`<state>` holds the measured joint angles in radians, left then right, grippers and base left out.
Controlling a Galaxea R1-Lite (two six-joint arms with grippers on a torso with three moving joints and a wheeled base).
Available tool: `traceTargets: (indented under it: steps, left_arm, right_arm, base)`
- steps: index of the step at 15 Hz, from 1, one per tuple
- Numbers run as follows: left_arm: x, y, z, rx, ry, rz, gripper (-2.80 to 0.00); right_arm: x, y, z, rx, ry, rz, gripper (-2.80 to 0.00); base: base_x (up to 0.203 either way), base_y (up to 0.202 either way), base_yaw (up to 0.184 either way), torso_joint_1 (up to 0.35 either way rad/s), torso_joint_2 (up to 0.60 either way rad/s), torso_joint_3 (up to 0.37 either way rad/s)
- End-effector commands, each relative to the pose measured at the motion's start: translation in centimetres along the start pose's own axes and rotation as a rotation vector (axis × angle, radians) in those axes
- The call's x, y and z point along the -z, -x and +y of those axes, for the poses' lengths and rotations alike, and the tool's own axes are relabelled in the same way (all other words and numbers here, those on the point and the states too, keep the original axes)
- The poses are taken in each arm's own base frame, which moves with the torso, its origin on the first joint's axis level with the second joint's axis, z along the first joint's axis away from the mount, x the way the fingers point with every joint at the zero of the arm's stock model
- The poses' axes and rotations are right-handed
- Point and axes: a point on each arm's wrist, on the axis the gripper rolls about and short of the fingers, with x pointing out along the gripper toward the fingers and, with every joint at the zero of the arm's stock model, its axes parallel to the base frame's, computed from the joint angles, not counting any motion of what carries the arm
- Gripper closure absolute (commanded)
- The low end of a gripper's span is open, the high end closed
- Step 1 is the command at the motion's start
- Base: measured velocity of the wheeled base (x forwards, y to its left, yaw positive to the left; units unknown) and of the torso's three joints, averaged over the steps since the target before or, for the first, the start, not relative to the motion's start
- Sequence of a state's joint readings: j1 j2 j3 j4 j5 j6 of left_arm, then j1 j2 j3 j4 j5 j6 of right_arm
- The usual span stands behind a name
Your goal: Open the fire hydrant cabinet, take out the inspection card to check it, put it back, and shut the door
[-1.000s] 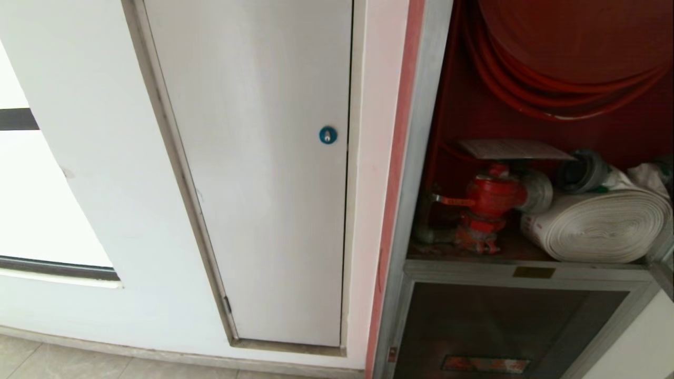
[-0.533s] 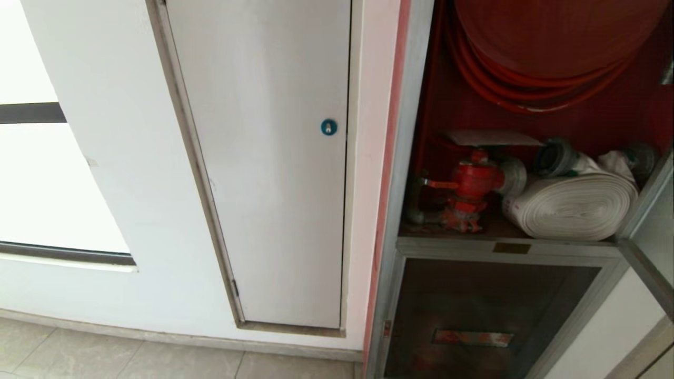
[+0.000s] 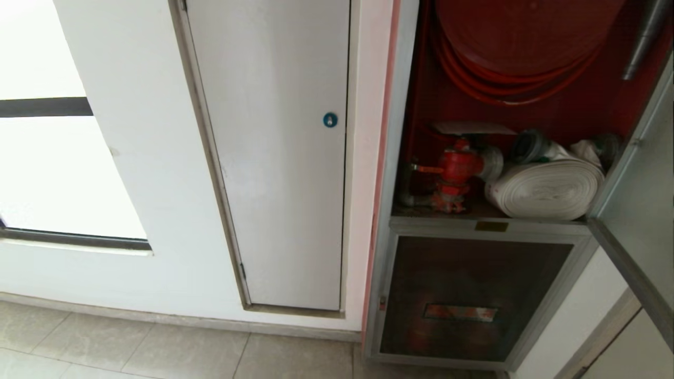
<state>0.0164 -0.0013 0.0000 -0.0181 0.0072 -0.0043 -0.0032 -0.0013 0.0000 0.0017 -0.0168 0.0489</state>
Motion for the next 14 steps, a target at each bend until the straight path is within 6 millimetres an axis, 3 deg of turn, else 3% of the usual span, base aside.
traceTargets:
  steps: [1,3,14]
  left_arm:
    - [0.17,-0.05,0.00,-0.001,0.000,0.007,0.00]
    - [0.17,-0.05,0.00,-0.001,0.000,0.007,0.00]
    - [0.17,-0.05,0.00,-0.001,0.000,0.007,0.00]
  right_arm:
    - [0.00,0.00,0.00,0.000,0.000,0.000,0.00]
    - [0.00,0.00,0.00,0.000,0.000,0.000,0.00]
    - [0.00,0.00,0.00,0.000,0.000,0.000,0.00]
  base:
    - [-0.195,0.000,-0.001,0.003,0.01,0.002]
    - [-0.160,0.000,-0.002,0.002,0.00,-0.003]
    - [0.000,0.000,0.000,0.002,0.00,0.000]
